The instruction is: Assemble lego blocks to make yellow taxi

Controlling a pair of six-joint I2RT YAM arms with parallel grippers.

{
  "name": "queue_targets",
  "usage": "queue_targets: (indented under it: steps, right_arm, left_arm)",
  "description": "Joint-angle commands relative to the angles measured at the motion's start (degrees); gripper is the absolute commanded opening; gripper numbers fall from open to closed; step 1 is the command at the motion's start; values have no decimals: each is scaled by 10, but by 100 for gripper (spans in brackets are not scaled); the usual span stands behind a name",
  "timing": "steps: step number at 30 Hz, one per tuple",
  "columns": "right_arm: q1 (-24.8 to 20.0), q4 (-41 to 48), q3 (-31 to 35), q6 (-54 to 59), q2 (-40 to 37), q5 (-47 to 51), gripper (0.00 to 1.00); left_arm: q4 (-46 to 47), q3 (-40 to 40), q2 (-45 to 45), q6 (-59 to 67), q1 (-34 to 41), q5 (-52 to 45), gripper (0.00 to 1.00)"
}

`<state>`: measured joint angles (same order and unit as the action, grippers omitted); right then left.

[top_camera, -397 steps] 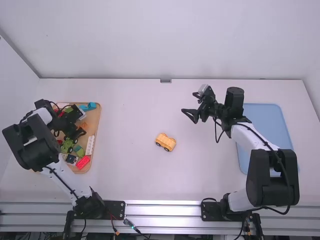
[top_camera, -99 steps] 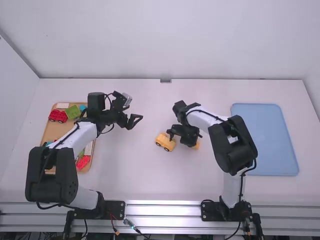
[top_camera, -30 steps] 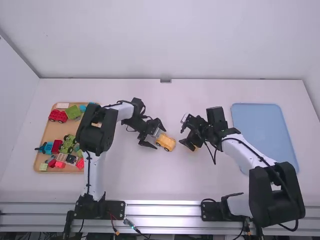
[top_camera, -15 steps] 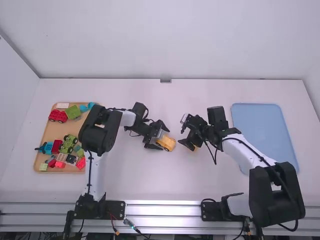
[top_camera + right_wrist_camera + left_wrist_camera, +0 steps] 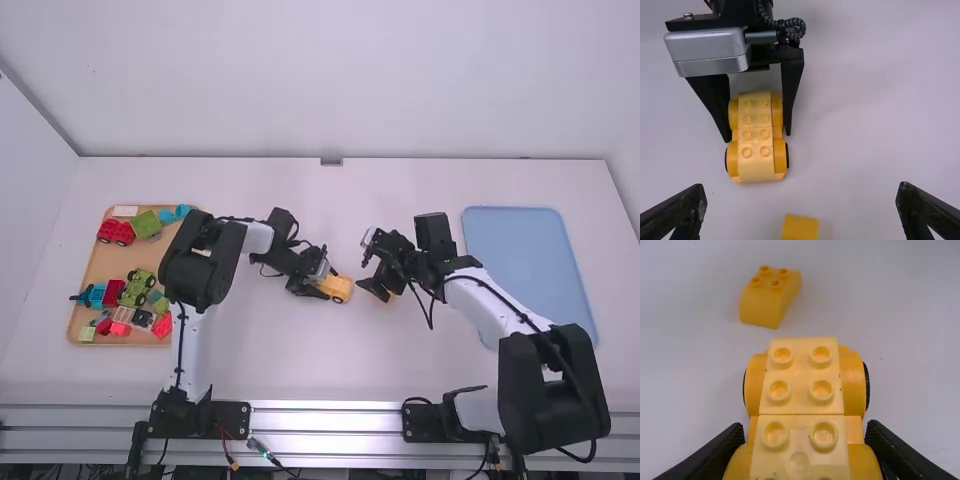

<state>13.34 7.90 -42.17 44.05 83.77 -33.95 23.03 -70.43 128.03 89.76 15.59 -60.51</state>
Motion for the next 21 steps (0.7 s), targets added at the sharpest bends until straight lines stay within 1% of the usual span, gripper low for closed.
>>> queue_targets:
  steps: [1, 3, 4, 5, 6, 8, 10, 12, 13, 15, 16, 20, 21]
  right_arm:
    - [1, 2, 6, -1, -15, -7, 99]
    - [1, 2, 6, -1, -15, 0, 99]
    - [1, 2, 6, -1, -15, 5, 99]
    - [1, 2, 6, -1, -15, 13, 99]
    - [1, 3, 6, -1, -15, 21, 99]
    - [1, 5, 6, -2, -15, 28, 99]
    - [1, 7, 6, -1, -15, 29, 99]
    - [1, 11, 6, 0, -15, 27, 99]
    - [1, 11, 6, -1, -15, 27, 99]
    - [1, 11, 6, -1, -15, 27, 99]
    - [1, 11, 6, -1, -15, 27, 99]
    - [1, 13, 6, -1, -15, 28, 99]
    - [2, 13, 6, -1, -15, 31, 99]
  left_arm:
    - [12, 7, 5, -19, -2, -7, 57]
    - [2, 10, 5, -58, -2, -17, 54]
    - [-12, 16, 4, -75, -2, -19, 55]
    - [-36, 24, 4, -95, -2, -18, 60]
    - [-66, 34, 4, -120, -2, -16, 64]
    - [-147, 63, 2, -184, -2, -8, 64]
    - [-228, 95, -8, -254, -2, 19, 62]
    - [-292, 126, -19, -299, -2, 35, 58]
    - [-337, 151, -31, -320, -2, 36, 58]
    - [-396, 188, -49, -337, -2, 37, 57]
    - [-425, 209, -61, -347, -2, 38, 60]
    - [-476, 254, -90, -366, -2, 70, 64]
    - [-483, 264, -97, -367, -2, 83, 61]
